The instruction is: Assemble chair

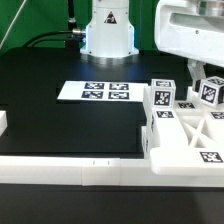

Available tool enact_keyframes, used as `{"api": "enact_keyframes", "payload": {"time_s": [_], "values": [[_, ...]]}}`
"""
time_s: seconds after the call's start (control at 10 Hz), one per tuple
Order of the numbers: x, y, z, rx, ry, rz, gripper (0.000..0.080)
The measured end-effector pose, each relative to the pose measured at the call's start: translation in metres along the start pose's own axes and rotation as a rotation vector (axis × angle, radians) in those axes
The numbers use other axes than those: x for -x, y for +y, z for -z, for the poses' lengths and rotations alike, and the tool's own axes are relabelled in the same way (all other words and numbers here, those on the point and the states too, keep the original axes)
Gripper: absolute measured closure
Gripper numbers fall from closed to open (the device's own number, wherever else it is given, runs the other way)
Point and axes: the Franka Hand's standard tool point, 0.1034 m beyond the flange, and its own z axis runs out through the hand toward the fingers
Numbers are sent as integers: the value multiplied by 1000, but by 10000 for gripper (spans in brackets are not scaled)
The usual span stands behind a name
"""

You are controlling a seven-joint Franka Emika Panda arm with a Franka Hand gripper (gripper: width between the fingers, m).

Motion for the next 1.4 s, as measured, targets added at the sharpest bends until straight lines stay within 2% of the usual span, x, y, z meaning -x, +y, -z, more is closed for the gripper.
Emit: {"api": "enact_keyframes", "payload": {"time_s": [0.5,0.6,0.7,1.0,1.3,1.4], "values": [[4,-1,0,-7,-14,-348,518],[5,-2,-1,-11,-20,-439,518],[6,-1,-1,-28,-31,-565,518],[9,-2,-1,-37,-54,-838,518],[10,-2,-2,-38,-56,-810,518],[10,-2,-2,-37,-55,-795,336]]}}
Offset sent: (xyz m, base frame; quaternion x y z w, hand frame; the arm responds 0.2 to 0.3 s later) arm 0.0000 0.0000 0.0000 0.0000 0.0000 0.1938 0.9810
